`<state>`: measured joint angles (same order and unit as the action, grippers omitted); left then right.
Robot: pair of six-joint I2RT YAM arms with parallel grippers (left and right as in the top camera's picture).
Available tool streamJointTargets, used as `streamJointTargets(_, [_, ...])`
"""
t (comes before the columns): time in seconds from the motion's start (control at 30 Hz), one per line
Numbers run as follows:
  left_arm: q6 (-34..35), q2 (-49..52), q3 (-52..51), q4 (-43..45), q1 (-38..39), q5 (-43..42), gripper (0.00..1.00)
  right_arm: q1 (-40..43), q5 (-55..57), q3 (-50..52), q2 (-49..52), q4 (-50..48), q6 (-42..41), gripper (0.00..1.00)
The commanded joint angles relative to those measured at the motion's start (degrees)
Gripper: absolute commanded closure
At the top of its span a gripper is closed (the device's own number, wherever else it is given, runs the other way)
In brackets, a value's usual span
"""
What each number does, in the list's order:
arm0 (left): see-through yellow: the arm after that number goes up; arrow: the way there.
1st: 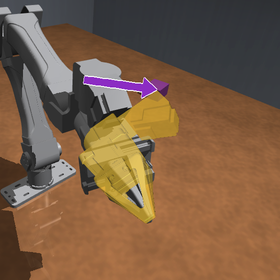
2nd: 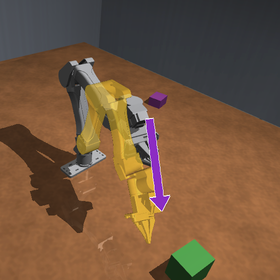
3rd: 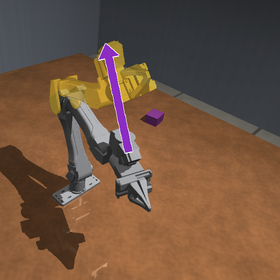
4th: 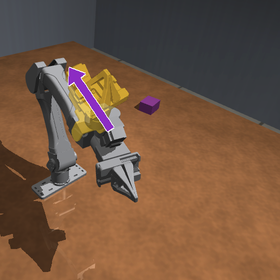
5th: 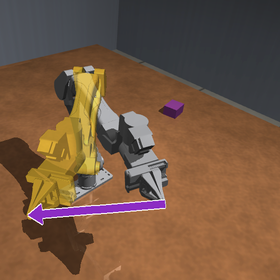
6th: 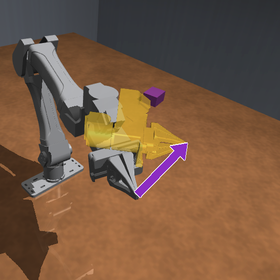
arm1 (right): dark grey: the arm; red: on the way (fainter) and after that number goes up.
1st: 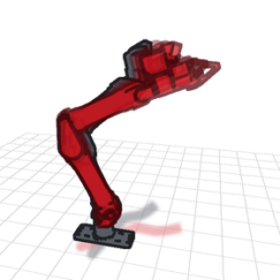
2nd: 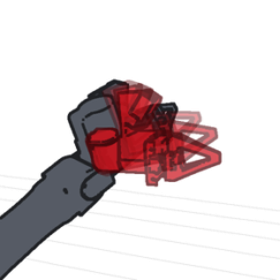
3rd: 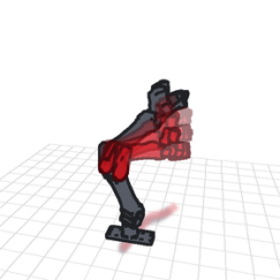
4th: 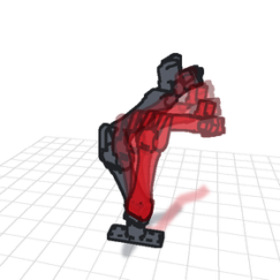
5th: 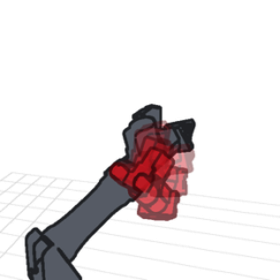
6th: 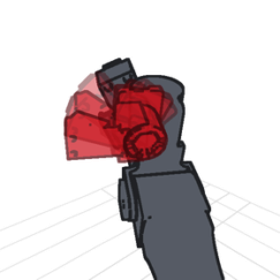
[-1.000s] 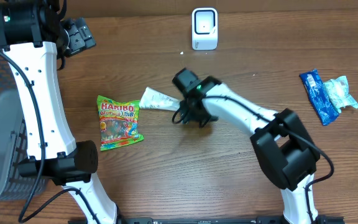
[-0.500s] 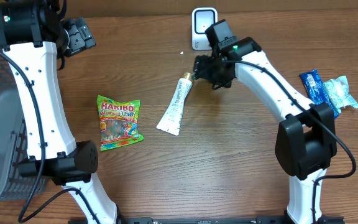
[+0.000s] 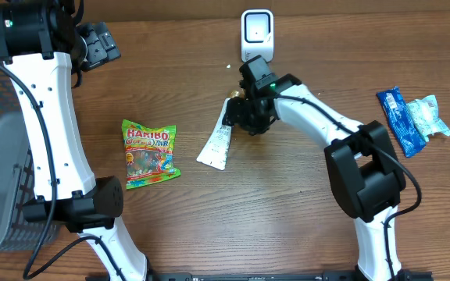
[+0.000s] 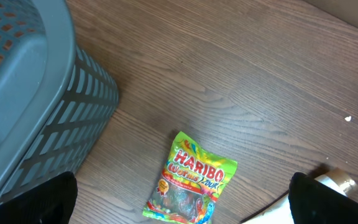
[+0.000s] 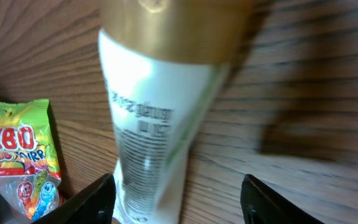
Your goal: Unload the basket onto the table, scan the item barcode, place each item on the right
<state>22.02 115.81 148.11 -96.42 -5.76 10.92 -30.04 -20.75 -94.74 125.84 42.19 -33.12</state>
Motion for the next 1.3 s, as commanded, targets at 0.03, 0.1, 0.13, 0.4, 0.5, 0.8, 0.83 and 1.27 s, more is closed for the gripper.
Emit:
streamJointTargets(0.03, [-0.81, -0.81, 0.24, 0.04, -0.15, -0.46, 0.00, -2.91, 4.46, 0.76, 3.30, -0.98, -6.27, 0.55])
streamJointTargets(0.1, [-0.81, -0.81, 0.24, 0.02, -0.15, -0.46, 0.00, -3.54, 5.35, 0.76, 4.13, -0.96, -6.36, 0.68])
streamJointTargets(0.13, [-0.81, -0.81, 0.24, 0.04, -0.15, -0.46, 0.00, -3.54, 5.38, 0.76, 4.17, -0.79, -6.34, 0.78])
streamJointTargets(0.4, [-0.81, -0.81, 0.24, 0.04, -0.15, -0.46, 0.00, 0.94, 2.34, -0.11, 2.36, 2.93, -0.20, 0.96])
streamJointTargets(0.5, [-0.81, -0.81, 0.24, 0.04, -0.15, -0.46, 0.00, 3.67, -3.56, -0.26, -0.44, 3.63, 9.97, 0.96])
streamJointTargets(0.8, [-0.81, -0.81, 0.24, 0.04, -0.17, -0.46, 0.00, 6.93, -10.47, -0.26, -14.10, 11.47, 36.96, 0.96])
streamJointTargets(0.83, [-0.81, -0.81, 0.24, 0.04, -0.15, -0.46, 0.00, 6.93, -10.95, -0.26, -16.55, 11.91, 37.75, 0.96])
streamJointTargets(1.27, [-0.81, -0.81, 0.24, 0.04, -0.15, -0.46, 0.00, 7.04, -32.35, -0.24, -28.98, 11.85, 37.68, 0.96])
